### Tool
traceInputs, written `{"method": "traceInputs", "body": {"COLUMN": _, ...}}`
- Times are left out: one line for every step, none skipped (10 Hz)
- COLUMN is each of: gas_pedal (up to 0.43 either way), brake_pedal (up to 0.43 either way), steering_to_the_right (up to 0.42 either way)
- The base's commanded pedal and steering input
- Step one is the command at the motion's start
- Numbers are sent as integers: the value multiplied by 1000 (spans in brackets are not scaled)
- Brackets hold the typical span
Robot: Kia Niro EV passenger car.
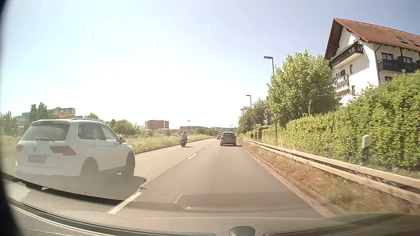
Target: Follow the waypoints while adhering to traffic rules and regulations
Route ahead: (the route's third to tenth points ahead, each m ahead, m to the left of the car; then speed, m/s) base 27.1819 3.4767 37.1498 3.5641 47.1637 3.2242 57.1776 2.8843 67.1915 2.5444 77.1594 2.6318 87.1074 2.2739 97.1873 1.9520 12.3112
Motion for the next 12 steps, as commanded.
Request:
{"method": "traceInputs", "body": {"gas_pedal": 8, "brake_pedal": 24, "steering_to_the_right": 2}}
{"method": "traceInputs", "body": {"gas_pedal": 8, "brake_pedal": 24, "steering_to_the_right": 3}}
{"method": "traceInputs", "body": {"gas_pedal": 8, "brake_pedal": 24, "steering_to_the_right": 2}}
{"method": "traceInputs", "body": {"gas_pedal": 8, "brake_pedal": 24, "steering_to_the_right": 2}}
{"method": "traceInputs", "body": {"gas_pedal": 39, "brake_pedal": 24, "steering_to_the_right": 3}}
{"method": "traceInputs", "body": {"gas_pedal": 47, "brake_pedal": 24, "steering_to_the_right": 3}}
{"method": "traceInputs", "body": {"gas_pedal": 59, "brake_pedal": 24, "steering_to_the_right": 3}}
{"method": "traceInputs", "body": {"gas_pedal": 59, "brake_pedal": 24, "steering_to_the_right": 3}}
{"method": "traceInputs", "body": {"gas_pedal": 59, "brake_pedal": 24, "steering_to_the_right": 3}}
{"method": "traceInputs", "body": {"gas_pedal": 59, "brake_pedal": 24, "steering_to_the_right": 2}}
{"method": "traceInputs", "body": {"gas_pedal": 59, "brake_pedal": 24, "steering_to_the_right": 2}}
{"method": "traceInputs", "body": {"gas_pedal": 59, "brake_pedal": 24, "steering_to_the_right": 2}}
